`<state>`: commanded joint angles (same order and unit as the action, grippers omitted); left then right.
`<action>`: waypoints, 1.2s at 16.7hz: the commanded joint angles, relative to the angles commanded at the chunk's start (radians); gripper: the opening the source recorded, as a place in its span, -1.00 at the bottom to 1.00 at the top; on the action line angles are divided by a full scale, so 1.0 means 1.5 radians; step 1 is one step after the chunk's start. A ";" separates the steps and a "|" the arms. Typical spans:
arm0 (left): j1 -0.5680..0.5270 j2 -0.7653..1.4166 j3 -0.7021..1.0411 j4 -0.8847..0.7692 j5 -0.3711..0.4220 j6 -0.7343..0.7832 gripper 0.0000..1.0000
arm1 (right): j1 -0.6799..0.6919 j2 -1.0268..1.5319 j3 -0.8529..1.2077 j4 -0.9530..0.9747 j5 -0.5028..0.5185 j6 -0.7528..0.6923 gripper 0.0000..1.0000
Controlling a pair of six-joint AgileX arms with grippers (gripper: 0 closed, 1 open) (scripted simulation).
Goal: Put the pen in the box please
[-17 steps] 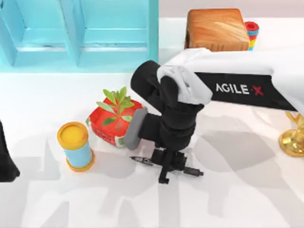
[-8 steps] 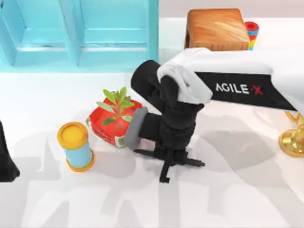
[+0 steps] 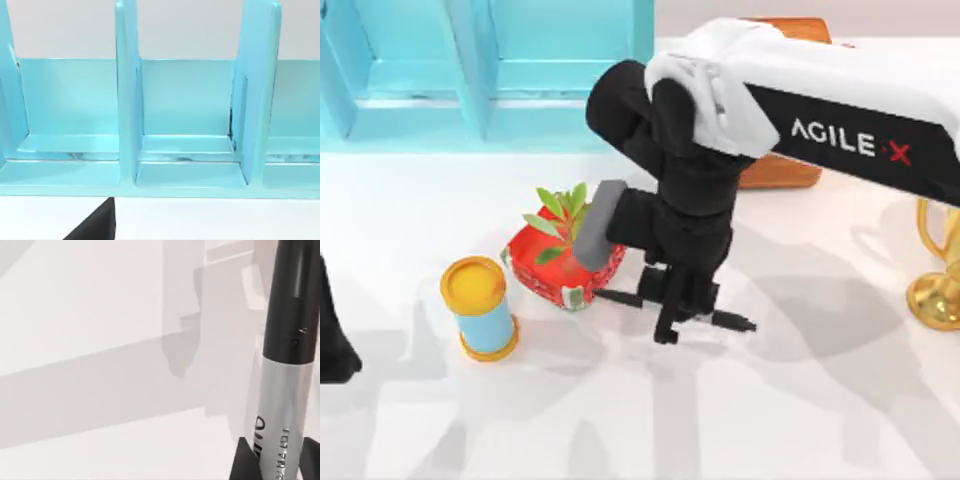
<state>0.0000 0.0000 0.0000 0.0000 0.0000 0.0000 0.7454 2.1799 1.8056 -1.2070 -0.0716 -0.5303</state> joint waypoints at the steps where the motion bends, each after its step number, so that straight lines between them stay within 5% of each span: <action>1: 0.000 0.000 0.000 0.000 0.000 0.000 1.00 | -0.001 -0.008 0.020 -0.027 0.000 0.000 -1.00; 11: 0.000 0.000 0.000 0.000 0.000 0.000 1.00 | -0.026 -0.033 0.080 -0.071 0.002 0.029 -1.00; 20: 0.000 0.000 0.000 0.000 0.000 0.000 1.00 | -0.295 -0.084 0.246 -0.093 0.045 0.323 -1.00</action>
<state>0.0000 0.0000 0.0000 0.0000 0.0000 0.0000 0.3034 2.0539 2.1742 -1.3468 -0.0048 -0.0457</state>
